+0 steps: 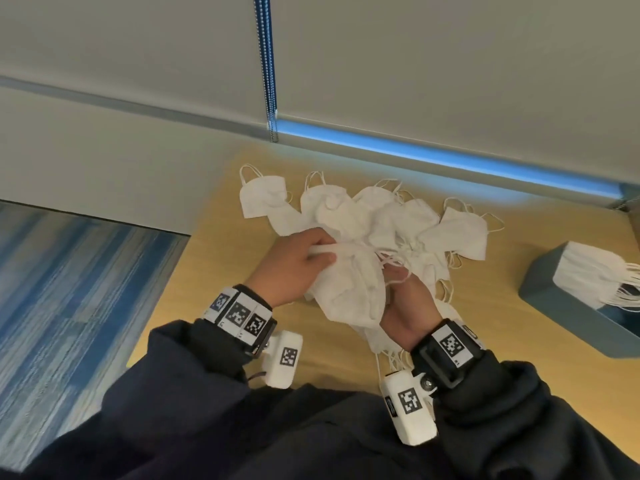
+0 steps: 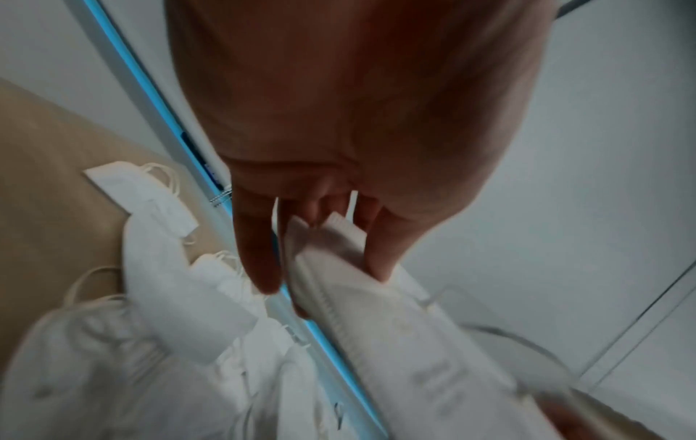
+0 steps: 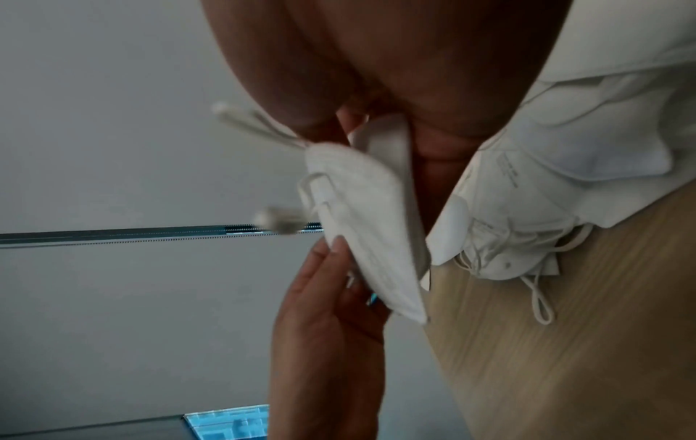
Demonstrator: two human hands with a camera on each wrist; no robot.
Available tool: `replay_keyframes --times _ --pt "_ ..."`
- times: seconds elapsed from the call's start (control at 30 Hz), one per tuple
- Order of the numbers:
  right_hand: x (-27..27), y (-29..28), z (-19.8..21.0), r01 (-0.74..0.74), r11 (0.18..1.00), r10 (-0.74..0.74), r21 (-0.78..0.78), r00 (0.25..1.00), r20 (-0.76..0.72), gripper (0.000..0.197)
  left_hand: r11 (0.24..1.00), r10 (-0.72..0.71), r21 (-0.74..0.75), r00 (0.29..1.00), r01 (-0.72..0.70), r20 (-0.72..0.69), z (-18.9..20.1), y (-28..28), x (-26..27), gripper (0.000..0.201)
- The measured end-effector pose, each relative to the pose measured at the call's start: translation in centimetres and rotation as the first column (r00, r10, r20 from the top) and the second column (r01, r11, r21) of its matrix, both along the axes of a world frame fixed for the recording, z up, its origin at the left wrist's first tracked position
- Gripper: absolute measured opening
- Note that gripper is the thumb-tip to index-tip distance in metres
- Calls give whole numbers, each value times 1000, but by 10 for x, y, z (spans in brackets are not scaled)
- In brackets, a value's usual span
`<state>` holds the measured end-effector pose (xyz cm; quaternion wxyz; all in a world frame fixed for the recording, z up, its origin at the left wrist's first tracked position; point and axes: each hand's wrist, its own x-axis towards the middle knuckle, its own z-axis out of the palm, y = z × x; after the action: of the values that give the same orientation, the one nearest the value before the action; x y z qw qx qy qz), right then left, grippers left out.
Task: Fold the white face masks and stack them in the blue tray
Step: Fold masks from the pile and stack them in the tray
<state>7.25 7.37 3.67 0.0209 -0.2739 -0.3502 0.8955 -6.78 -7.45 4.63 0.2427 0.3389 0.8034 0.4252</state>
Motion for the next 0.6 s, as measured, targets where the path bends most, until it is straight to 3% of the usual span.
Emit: replay_keyframes --times 0.1,0.2,0.3,0.4,0.43,0.5,0.6 --pt "8 7 -7 84 995 -87 45 994 73 38 998 34 55 999 -34 7 -15 -7 4 17" --pt "18 20 -2 177 983 -180 44 981 67 17 994 40 102 998 -45 44 -18 -17 2 35" --pt "22 27 3 215 976 -216 19 973 77 28 992 -2 124 995 -11 102 -22 -21 3 46" --pt "22 27 0 143 967 -165 210 982 90 35 991 -41 129 995 29 95 -24 -16 7 45" --pt "23 27 0 82 942 -117 326 989 91 36 991 -34 134 994 21 100 -24 -14 9 45" --pt "25 28 2 -82 815 -4 573 989 146 46 990 -4 142 994 -11 108 -25 -11 9 45" --pt "27 35 -1 -255 610 88 750 963 256 45 988 22 152 993 -40 120 -26 -7 9 46"
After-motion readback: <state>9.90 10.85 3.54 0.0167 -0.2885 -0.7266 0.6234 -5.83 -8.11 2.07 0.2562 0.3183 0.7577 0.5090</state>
